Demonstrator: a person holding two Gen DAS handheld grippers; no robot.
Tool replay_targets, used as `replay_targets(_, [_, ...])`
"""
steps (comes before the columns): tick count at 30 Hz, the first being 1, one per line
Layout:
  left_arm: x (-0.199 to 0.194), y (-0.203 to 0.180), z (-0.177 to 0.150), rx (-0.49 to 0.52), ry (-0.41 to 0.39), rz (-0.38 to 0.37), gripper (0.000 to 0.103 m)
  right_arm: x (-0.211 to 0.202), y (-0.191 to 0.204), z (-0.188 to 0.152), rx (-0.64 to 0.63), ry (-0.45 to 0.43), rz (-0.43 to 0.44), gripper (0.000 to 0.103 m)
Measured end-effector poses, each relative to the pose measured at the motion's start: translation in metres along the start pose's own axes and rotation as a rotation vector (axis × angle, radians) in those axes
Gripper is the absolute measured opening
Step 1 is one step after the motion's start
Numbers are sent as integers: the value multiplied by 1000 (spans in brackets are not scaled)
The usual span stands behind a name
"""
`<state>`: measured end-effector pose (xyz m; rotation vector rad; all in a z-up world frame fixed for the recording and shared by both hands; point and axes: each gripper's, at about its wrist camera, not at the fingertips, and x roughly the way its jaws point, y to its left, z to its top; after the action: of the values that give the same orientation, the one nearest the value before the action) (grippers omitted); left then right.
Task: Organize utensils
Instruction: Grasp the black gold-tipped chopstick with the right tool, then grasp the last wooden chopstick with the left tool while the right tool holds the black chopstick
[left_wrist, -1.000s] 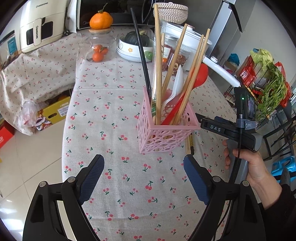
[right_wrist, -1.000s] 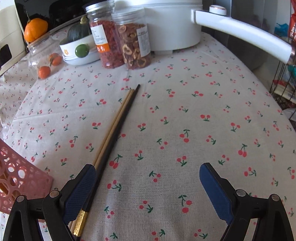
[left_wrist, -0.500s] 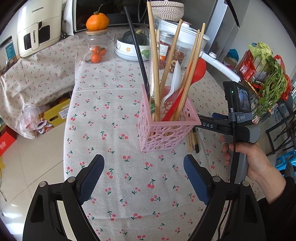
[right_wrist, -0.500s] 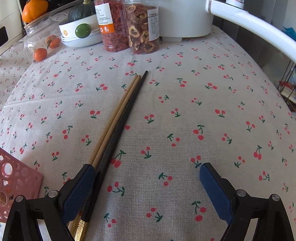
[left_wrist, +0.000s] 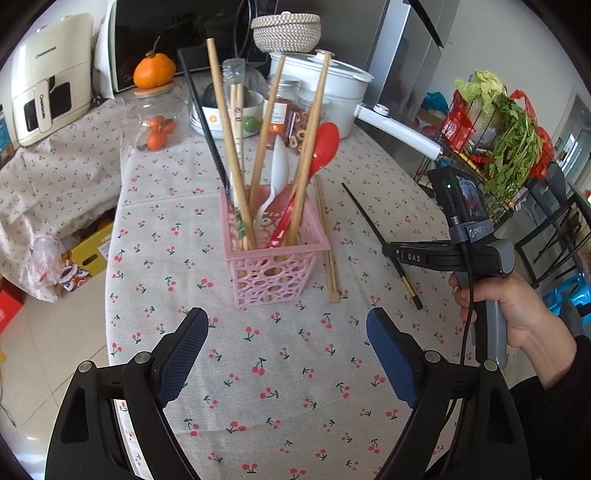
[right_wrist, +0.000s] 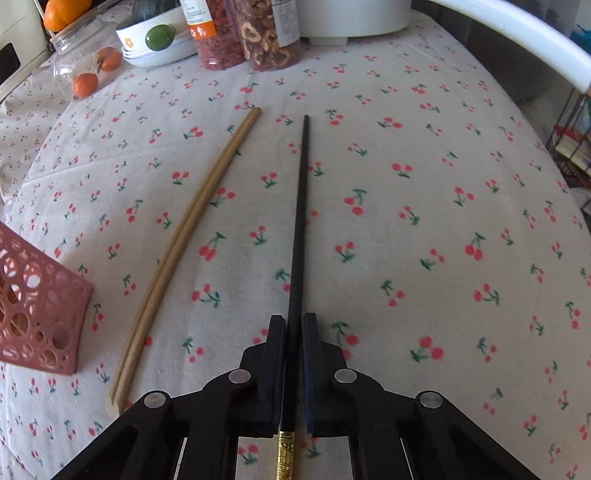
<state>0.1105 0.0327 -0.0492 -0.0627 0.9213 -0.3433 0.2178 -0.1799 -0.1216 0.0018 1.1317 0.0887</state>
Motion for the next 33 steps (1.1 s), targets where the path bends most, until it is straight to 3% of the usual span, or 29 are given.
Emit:
replay_targets(8, [9,-64,0,131,19,-25,89,-22,-63,-29,109,78,-2,3])
replay_targets(13, [29,-109,13,205,58,-8,89,-31,-99,-39,190,102,47,3])
replay_targets(19, [76,-140,44,201,136,58,84,-35,-127,-40,253,129,125,4])
replay_targets(24, [122,-152,72,174,182,126,73,-33,-148,-40,362,146,229,15])
replay_targets(28, [159,-151,92,169,199,226,65,-39,-156,-32,401,114,265,32])
replay_targets(33, [194,-132,120,126,209,326,65,-38,-157,-26,408,115,283,35])
